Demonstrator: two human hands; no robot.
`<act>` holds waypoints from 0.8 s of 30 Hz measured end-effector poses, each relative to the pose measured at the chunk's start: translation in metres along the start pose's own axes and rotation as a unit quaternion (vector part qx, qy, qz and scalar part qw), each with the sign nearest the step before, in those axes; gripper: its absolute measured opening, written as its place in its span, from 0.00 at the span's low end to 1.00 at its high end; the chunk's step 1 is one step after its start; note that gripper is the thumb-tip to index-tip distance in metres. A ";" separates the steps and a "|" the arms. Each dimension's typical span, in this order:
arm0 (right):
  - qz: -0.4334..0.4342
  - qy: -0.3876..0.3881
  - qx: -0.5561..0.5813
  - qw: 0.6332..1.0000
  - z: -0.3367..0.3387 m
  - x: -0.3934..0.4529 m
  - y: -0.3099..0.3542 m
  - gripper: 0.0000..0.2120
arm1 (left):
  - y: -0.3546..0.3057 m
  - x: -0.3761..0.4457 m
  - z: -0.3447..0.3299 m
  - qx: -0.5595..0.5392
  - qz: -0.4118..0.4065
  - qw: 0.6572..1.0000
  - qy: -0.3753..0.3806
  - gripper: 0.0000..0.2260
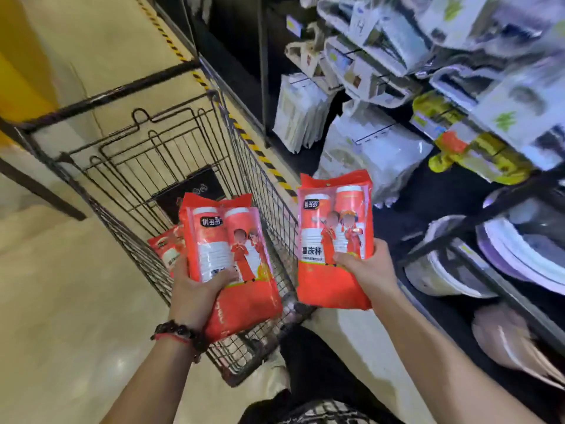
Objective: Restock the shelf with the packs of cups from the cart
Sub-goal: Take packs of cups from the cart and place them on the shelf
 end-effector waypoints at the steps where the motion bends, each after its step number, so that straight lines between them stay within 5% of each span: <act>1: 0.002 -0.013 0.005 1.000 0.015 -0.012 -0.005 0.17 | -0.001 -0.007 -0.010 0.010 -0.001 1.000 0.013 0.37; 4: 0.003 -0.056 0.038 0.998 0.059 -0.043 -0.019 0.29 | -0.003 -0.023 -0.044 0.035 -0.003 0.998 0.059 0.38; 10: -0.058 -0.167 0.041 0.983 0.143 -0.080 -0.055 0.18 | -0.008 -0.050 -0.130 0.059 -0.012 0.985 0.159 0.36; 24: -0.156 -0.380 0.114 0.904 0.378 -0.170 -0.162 0.35 | 0.013 -0.184 -0.401 0.108 -0.059 0.914 0.386 0.38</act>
Point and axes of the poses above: each hand's wrist, its own x-axis towards the middle knuckle, its own z-axis out of the back of the hand, y = z × x, the point moved 4 cm from there along x, towards the middle knuckle, and after that the axes turned 12 degrees about -x, right-handed, at the moved point
